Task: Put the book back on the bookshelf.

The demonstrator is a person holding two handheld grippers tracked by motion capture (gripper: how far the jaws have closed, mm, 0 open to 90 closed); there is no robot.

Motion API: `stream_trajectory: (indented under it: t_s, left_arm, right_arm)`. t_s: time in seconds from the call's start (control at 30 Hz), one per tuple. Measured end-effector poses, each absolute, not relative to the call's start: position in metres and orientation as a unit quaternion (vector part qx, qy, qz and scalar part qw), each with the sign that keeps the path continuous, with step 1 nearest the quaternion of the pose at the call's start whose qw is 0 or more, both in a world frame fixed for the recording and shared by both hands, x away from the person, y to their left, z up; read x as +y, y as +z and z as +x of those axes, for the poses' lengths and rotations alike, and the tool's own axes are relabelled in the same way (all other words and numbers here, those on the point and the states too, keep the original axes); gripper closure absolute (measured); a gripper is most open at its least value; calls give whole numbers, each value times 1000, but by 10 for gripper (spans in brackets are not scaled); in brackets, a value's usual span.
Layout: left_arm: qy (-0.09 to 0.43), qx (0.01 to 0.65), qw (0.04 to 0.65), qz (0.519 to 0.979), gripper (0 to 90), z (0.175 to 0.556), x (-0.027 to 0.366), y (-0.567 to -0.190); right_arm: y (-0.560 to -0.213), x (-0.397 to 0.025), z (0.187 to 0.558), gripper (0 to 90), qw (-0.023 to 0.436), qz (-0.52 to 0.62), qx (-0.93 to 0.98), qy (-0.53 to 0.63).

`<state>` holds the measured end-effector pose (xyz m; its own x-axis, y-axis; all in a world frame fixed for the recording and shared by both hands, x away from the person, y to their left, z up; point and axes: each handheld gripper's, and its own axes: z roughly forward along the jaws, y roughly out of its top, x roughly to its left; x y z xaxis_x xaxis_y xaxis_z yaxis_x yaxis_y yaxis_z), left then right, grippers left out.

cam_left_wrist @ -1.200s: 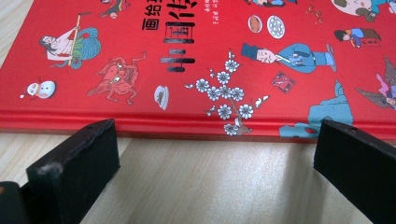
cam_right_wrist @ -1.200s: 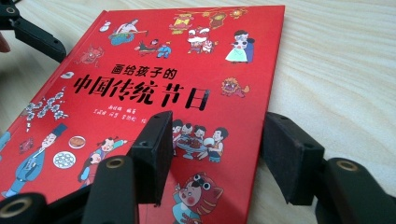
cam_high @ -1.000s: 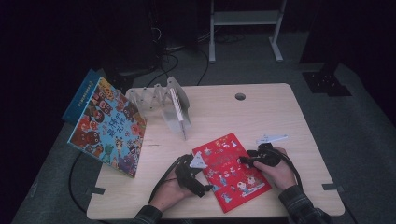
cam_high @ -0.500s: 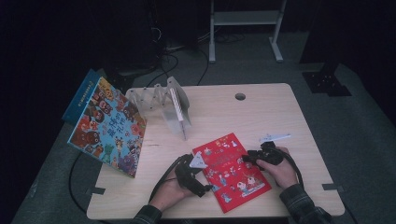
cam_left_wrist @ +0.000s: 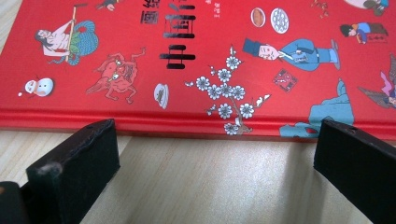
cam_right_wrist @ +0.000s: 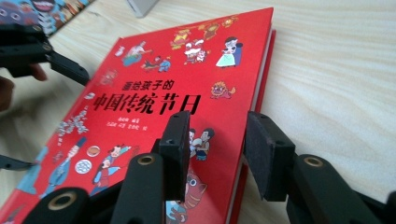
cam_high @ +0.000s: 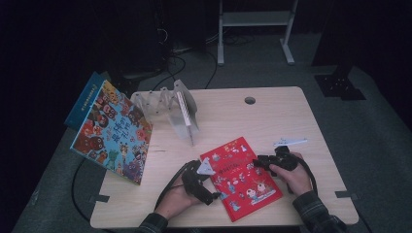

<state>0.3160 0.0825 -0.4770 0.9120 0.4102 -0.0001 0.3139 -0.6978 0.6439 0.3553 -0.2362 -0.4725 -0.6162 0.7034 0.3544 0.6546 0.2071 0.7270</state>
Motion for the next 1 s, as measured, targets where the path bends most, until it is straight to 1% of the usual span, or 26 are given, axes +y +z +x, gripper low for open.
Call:
stream_trajectory:
  t_s: [0.2, 0.4, 0.57, 0.63, 0.7, 0.8, 1.0]
  left_arm:
    - [72, 197, 335, 919, 0, 316, 83, -477]
    - [69, 199, 336, 918, 0, 316, 84, -477]
    - [68, 199, 336, 918, 0, 316, 84, -477]
    - [69, 199, 336, 918, 0, 316, 84, -477]
    - [69, 198, 337, 918, 0, 316, 84, -478]
    - [69, 198, 336, 918, 0, 316, 84, -477]
    - [69, 196, 334, 919, 0, 316, 84, -478]
  right_arm:
    - [-462, -237, 358, 572, 11, 428, 782, 453]
    - [-465, -239, 360, 571, -8, 431, 790, 436]
    - [-463, -243, 360, 589, -22, 426, 789, 442]
    - [-459, -245, 360, 611, -30, 423, 785, 453]
    - [-456, -245, 359, 614, -49, 412, 781, 468]
    - [-450, -241, 359, 606, -42, 402, 792, 458]
    - [-441, -235, 363, 598, -47, 389, 801, 452]
